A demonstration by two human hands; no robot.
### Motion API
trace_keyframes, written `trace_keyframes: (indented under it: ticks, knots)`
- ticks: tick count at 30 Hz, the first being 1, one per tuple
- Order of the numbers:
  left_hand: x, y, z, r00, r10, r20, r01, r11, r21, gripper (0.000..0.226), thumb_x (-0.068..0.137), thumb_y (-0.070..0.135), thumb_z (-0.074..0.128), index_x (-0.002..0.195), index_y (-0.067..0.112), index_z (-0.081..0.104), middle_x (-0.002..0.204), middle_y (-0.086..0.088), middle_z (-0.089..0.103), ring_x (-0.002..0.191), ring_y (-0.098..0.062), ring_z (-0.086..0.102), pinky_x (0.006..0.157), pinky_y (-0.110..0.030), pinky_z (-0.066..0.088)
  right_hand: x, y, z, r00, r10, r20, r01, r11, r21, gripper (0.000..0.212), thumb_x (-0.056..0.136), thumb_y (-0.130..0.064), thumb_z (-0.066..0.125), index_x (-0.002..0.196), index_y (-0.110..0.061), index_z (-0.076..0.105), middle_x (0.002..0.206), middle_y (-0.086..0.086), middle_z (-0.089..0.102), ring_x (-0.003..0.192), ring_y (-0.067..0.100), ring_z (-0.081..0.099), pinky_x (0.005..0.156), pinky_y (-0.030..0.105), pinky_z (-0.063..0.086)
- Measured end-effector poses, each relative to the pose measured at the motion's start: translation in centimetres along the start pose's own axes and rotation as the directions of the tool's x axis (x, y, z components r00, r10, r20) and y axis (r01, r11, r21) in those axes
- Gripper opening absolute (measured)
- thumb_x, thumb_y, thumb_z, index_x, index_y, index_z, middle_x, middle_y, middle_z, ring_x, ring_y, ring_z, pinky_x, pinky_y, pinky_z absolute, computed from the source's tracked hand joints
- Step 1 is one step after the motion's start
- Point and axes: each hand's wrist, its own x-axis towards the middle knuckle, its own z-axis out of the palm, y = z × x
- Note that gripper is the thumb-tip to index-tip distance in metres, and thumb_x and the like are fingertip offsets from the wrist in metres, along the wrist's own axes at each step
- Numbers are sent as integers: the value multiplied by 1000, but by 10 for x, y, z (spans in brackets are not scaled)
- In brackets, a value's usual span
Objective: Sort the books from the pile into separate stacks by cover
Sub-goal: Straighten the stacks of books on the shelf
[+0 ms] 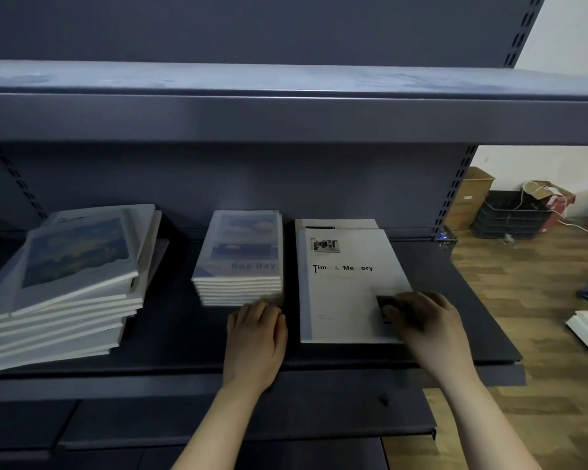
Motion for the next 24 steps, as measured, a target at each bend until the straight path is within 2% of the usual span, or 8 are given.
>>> trace_keyframes:
  ticks: [2,4,8,12,18,21,24]
  knots:
    - [0,0,1,1000,0,7,0,1000,3,33,93,30,31,81,19,61,83,5,57,77,-16,52,71,-31,39,-5,-4,-7,994,22,104,-19,999,-26,45,68,-55,71,108,-34,65,119,-8,52,113,23,43,85,34,39]
    - [0,0,1,1000,7,10,-7,1000,20,33,91,29,32,80,18,61,82,4,57,75,-17,52,70,-32,40,-8,-8,-13,987,36,156,-24,996,-82,68,57,-60,76,118,-34,61,131,-8,46,123,21,35,93,34,37]
    - [1,0,2,1000,6,27,-7,999,37,32,90,30,32,80,19,61,83,4,58,76,-17,52,70,-31,40,-7,-8,-16,968,51,245,-33,997,-75,90,48,-60,80,130,-35,53,146,-7,36,135,18,27,102,36,35]
    - [1,1,2,999,4,33,-5,999,42,33,90,30,32,79,19,62,83,4,57,76,-16,52,71,-32,41,1,-6,-10,975,43,217,-34,998,-47,89,48,-55,83,130,-33,55,148,-5,37,135,17,36,101,32,38]
    - [0,0,2,999,-7,37,6,999,41,35,91,31,31,80,19,63,84,5,58,78,-16,53,73,-31,41,17,-10,-4,973,-26,231,36,998,-41,81,59,-44,84,131,-21,55,144,2,43,136,18,34,100,31,35]
    - [1,0,3,1000,-9,30,8,999,33,34,91,30,33,80,19,63,84,5,58,77,-15,53,73,-30,41,26,-11,-4,966,-22,257,30,999,-30,81,61,-44,83,132,-20,53,138,-2,47,125,20,46,92,29,37]
    - [1,-1,3,999,-17,32,16,1000,19,35,91,31,32,80,19,63,84,6,57,78,-14,53,74,-30,40,34,-13,-2,961,-16,276,29,999,-41,82,61,-44,82,133,-20,52,140,-1,44,124,22,47,97,32,38]
